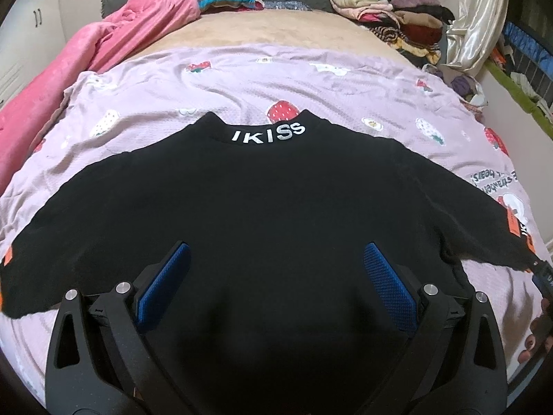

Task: Fold small clothes
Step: 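Reach the right gripper to the orange sleeve cuff and grasp it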

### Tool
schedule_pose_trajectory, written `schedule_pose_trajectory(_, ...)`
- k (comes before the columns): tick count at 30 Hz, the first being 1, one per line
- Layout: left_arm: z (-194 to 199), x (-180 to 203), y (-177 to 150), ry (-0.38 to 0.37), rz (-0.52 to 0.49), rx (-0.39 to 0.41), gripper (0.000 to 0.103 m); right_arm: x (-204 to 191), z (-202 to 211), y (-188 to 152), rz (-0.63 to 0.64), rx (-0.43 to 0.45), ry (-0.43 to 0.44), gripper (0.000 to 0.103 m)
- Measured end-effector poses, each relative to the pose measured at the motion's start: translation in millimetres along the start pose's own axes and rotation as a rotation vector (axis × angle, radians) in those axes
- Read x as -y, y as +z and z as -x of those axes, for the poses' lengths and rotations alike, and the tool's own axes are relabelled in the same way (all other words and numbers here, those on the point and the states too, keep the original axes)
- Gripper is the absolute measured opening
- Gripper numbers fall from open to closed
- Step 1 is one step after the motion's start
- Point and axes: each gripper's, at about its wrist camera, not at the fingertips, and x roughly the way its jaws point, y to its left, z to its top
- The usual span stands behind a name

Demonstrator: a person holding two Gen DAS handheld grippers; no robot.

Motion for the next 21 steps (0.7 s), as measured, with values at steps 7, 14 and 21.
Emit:
schedule_pose_trajectory(7, -18, 3, 9, 0.001, 0.003, -0.015, 0.094, 38, -25, 12, -0.130, -0.045, -0.003, 0.099)
schedule_pose_trajectory(14, -30, 3, 15, -0.006, 0.013, -0.022, 0.094, 68, -49, 23, -0.266, -0.069, -0.003, 0.066)
schedule_pose_trajectory(21, -19, -10, 22, -0.031, 0.044, -0.003, 0.094, 81, -35, 37, -0.332, 0.053, 0.110, 0.013)
